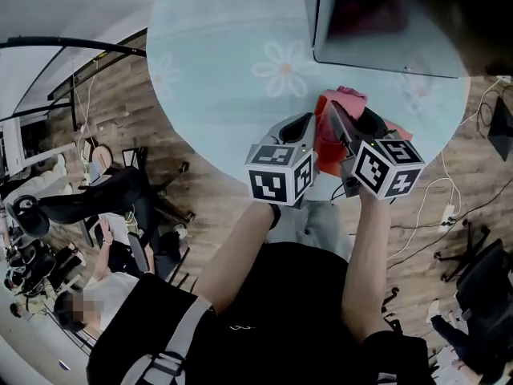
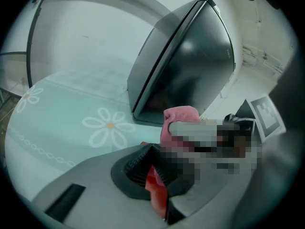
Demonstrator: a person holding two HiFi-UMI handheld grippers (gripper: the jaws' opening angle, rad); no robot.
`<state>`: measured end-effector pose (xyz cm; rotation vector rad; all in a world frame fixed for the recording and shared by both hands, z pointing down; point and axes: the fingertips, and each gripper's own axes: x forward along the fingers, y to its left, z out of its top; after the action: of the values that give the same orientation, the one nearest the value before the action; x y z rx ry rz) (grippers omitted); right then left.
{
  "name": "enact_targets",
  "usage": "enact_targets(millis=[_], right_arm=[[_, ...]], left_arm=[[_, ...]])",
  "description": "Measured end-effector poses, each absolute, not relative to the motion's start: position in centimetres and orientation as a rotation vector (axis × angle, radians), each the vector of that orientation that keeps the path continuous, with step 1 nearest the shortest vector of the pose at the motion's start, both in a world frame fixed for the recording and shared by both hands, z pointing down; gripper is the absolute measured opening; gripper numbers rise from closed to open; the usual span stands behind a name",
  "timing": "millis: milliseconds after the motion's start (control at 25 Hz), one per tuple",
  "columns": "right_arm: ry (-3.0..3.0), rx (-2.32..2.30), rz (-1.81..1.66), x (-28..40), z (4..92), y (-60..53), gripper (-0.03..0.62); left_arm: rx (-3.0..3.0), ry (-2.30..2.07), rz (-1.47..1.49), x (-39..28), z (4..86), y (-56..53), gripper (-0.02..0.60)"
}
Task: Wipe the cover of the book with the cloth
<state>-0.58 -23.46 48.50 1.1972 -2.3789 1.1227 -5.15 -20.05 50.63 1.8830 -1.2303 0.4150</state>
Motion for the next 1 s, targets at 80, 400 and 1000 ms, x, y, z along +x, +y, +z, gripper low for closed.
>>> enact_targets(millis=[80,400,1000], right_arm=[[-2.358,1.181,1.143,-1.5,49.4,-23.7,0.092],[-2.230,1.123,1.150,-2.7,53.1,-24.3,0.094],[-2.144,1.222,1.112,-1.3,54.4,-23.7,0.095]], left_arm=[[1.884,-1.217,0.423,-5.1,50.8,-20.4,0.014],[1.837,-1.128,0.435,-4.6,52.4,-20.7,0.014],[1.832,-1.046,0.462,-3.6,53.8,-20.4,0.014]])
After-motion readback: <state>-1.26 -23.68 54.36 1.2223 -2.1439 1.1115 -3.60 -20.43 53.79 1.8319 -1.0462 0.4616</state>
